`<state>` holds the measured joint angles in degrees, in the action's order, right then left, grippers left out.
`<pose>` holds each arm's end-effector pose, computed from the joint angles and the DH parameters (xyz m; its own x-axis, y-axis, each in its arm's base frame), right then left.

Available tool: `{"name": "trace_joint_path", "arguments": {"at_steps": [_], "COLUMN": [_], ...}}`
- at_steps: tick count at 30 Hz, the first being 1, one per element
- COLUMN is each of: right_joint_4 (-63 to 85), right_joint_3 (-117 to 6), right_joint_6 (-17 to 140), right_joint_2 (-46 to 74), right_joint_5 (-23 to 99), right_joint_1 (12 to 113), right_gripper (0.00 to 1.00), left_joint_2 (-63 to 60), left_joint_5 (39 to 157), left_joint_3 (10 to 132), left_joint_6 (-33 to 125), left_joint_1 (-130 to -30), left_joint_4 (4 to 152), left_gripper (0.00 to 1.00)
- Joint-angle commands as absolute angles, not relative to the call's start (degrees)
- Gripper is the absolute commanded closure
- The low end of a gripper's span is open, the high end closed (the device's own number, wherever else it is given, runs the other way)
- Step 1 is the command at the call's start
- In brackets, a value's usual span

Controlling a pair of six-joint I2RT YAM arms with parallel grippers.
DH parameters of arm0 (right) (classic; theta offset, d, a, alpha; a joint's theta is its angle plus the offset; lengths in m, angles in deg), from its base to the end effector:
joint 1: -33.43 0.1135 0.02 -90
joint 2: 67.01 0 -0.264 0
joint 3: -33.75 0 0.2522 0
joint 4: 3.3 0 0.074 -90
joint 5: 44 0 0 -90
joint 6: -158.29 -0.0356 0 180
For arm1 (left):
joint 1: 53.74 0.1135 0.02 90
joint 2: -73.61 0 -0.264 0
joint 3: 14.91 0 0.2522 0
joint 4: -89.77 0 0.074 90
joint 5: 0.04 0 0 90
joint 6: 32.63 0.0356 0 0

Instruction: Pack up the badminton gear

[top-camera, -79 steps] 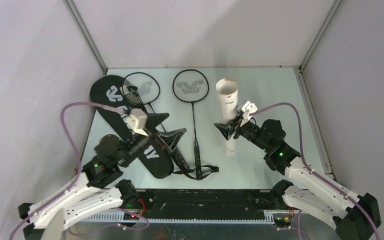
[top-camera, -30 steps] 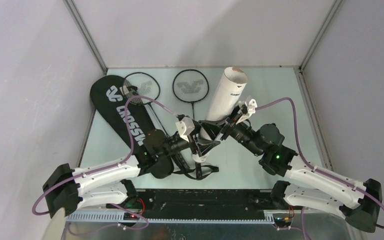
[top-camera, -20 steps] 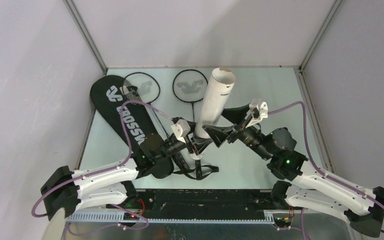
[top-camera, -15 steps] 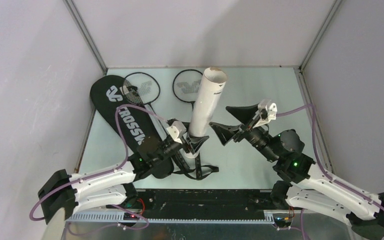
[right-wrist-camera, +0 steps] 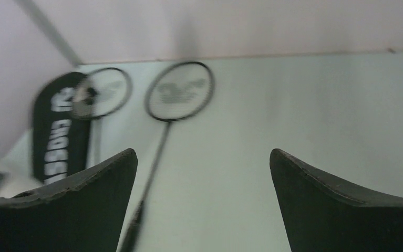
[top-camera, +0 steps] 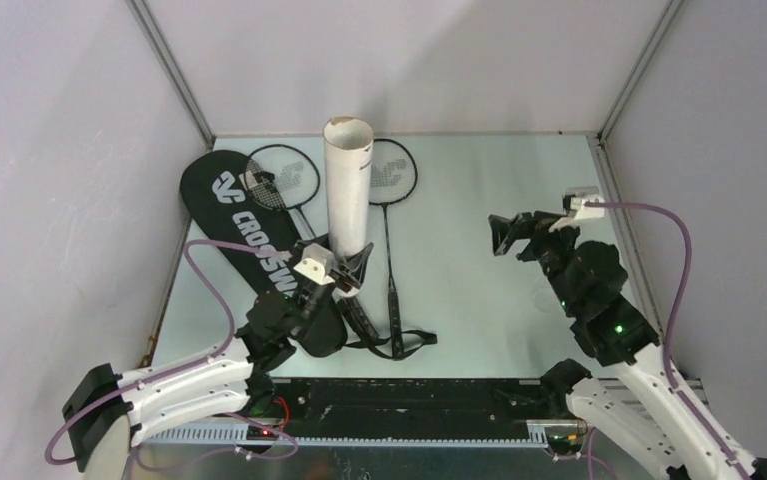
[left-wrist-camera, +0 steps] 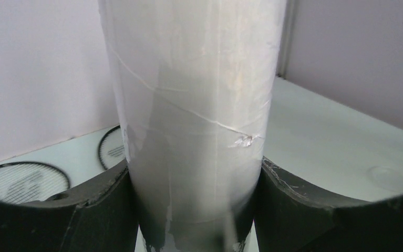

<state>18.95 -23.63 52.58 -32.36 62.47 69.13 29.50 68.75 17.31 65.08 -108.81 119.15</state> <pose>0.1225 0.0756 0.3620 -0.0826 0.2604 -0.9620 -0.3189 0.9076 0.2730 0.1133 -0.1398 0.2775 0.2466 -0.1346 -0.9597 0.5385 0.8424 0.0202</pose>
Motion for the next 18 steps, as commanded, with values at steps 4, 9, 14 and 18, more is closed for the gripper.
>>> {"name": "trace_joint_path", "arguments": {"at_steps": [4,9,14,18], "right_joint_4": [27.7,20.4,13.0,8.9], "right_joint_3": [-25.0,-21.1,-21.0,-22.1], "right_joint_6": [47.6,48.5,51.5,53.6], "right_joint_2": [-21.1,-13.2,-3.7,2.4], "right_joint_5": [49.5,45.8,42.1,42.0], "right_joint_1": [48.2,41.5,41.6,41.5], "right_gripper": [0.01,0.01,0.01,0.01], "left_joint_2": [24.2,16.3,11.4,8.0], "left_joint_5": [67.3,68.8,70.6,73.2], "left_joint_3": [14.7,11.9,12.7,11.0], "left_joint_6": [66.5,67.6,65.6,65.5], "left_joint_1": [-99.1,-94.0,-88.5,-86.0], "left_joint_4": [135.6,148.6,153.3,160.0], "left_gripper": [1.00,1.00,1.00,1.00]}}
